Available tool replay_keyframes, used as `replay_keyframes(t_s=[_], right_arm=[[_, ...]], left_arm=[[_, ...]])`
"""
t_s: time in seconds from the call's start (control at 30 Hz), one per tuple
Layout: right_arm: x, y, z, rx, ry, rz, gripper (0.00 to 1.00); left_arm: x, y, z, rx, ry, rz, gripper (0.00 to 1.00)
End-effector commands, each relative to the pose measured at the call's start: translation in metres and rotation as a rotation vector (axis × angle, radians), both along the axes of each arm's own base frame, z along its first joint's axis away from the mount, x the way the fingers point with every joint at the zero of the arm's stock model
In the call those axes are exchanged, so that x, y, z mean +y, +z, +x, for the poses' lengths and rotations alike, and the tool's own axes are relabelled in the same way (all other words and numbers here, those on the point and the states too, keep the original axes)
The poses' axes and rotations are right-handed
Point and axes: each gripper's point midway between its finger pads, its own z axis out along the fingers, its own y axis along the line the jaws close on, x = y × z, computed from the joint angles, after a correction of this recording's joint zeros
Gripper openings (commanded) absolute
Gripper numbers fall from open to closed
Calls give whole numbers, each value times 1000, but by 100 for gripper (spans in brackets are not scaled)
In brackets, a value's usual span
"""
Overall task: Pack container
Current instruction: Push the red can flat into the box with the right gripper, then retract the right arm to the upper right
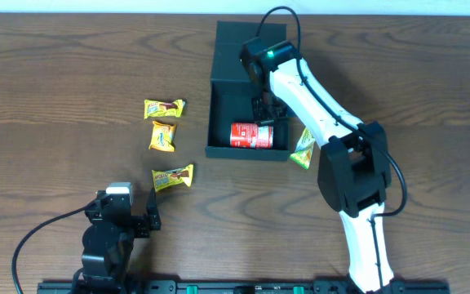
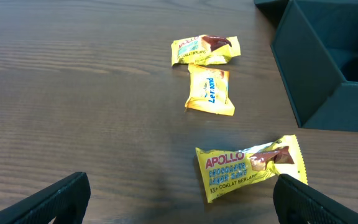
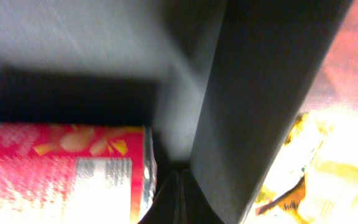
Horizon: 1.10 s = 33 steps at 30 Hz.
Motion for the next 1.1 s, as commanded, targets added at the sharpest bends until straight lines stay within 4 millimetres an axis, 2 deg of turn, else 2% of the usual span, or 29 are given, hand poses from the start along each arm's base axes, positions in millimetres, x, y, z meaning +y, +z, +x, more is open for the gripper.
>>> replay_keyframes(t_s=[0.0, 0.13, 0.27, 0.4, 0.67, 0.8, 0.97, 1.07], right_arm=[[2, -1, -6, 19, -14, 10, 2], [9, -2, -9, 35, -11, 45, 2], [31, -3, -19, 84, 91, 134, 2], [47, -3, -26, 86, 183, 142, 1], [76, -3, -34, 66, 250, 174, 1], [75, -3, -33, 61, 250, 162, 2], [47, 2, -16, -9, 191, 29, 1], [42, 14, -9, -29, 181, 21, 1]], left_arm=[[1, -6, 0, 8, -4, 19, 95], [1, -6, 0, 8, -4, 19, 95], [1, -6, 0, 8, -4, 19, 95], [1, -6, 0, 8, -4, 19, 95], [1, -6, 0, 8, -4, 19, 95], [1, -6, 0, 8, -4, 19, 95], [1, -6, 0, 8, -4, 19, 95], [1, -6, 0, 8, -4, 19, 95]])
